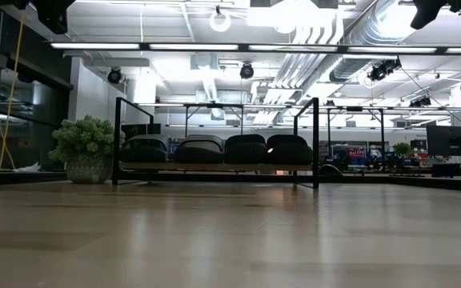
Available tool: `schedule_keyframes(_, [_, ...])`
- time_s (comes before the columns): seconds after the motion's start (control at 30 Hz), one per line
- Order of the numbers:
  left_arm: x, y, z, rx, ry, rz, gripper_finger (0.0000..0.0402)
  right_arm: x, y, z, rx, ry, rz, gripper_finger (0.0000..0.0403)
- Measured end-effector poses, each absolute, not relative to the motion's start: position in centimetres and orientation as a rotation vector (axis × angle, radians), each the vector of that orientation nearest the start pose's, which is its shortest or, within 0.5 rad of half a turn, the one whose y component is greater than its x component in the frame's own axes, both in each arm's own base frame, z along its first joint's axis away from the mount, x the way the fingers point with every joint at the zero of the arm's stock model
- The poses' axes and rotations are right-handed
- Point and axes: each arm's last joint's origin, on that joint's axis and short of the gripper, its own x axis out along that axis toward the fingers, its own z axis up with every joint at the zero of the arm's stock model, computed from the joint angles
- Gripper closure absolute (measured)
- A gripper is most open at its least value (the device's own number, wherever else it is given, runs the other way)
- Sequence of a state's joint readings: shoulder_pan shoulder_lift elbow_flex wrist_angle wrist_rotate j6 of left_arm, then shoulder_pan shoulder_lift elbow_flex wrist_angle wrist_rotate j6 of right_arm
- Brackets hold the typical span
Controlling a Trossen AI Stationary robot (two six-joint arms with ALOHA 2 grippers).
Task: Pick and place slides into the shelf
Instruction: Return to Home Position
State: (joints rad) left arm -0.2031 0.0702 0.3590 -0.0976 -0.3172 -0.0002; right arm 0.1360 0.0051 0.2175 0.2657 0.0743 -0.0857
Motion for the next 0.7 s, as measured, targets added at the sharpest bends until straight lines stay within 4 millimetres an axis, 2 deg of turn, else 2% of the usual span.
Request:
schedule_keyframes(0.3, [6.8, -0.6, 25.2, -0.085, -0.213, 0.085, 0.0156, 7.4, 0.8, 24.7, 0.000, -0.461, 0.049, 0.0155])
schedule_keyframes(0.7, [8.1, -1.1, 22.7, -0.107, -0.237, -0.004, 0.0156, 8.2, 0.9, 22.5, 0.034, -0.462, 0.057, 0.0155])
